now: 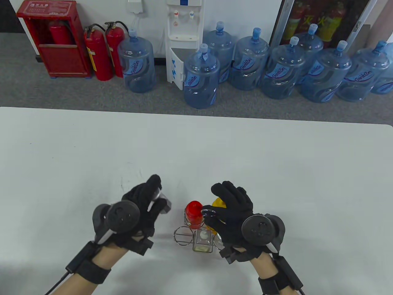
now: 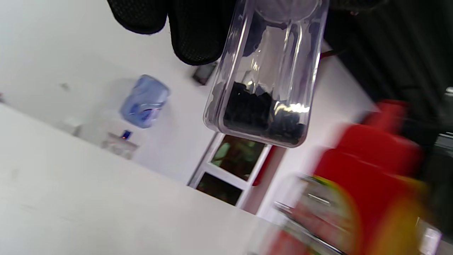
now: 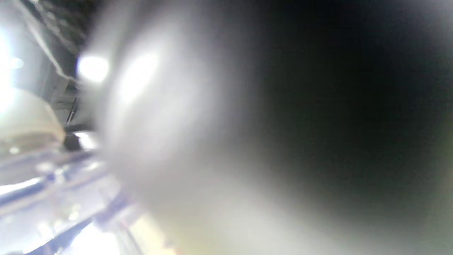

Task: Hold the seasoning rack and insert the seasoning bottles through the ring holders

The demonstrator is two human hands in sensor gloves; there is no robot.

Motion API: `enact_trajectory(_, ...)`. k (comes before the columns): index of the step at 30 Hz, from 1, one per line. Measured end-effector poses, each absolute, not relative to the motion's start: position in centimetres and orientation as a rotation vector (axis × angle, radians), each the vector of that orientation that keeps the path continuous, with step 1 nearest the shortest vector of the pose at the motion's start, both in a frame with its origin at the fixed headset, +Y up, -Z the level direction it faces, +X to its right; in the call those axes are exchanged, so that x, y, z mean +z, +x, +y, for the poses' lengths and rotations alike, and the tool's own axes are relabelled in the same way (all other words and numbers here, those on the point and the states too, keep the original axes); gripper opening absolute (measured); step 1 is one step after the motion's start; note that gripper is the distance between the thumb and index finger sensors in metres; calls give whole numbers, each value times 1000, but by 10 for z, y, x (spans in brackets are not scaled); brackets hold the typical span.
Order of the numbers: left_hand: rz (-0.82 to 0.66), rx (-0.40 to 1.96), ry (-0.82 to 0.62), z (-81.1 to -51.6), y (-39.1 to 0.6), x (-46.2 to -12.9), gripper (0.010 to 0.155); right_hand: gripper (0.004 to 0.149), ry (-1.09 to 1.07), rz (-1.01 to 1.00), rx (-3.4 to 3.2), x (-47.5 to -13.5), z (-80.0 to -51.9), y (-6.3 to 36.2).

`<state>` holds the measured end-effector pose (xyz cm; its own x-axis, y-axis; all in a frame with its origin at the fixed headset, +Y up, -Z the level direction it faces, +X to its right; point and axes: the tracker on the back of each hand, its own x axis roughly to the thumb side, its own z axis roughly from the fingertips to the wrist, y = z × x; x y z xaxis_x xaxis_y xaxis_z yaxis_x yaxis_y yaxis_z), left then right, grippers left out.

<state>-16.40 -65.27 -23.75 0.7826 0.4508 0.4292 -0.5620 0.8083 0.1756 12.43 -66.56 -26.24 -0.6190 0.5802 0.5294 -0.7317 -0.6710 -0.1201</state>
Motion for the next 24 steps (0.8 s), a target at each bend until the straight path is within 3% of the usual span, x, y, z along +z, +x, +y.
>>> enact_trajectory(5, -463, 420, 310, -676, -124, -213, 69, 42, 577, -416, 2254, -262, -665, 125)
enact_trajectory(14, -426, 276, 261, -705, -118, -208, 62, 42, 583, -383, 2215, -261, -662, 126)
enact_trajectory(24, -458, 156, 242, -673, -163, -211, 77, 42, 619, -379, 2214, -259, -665, 120)
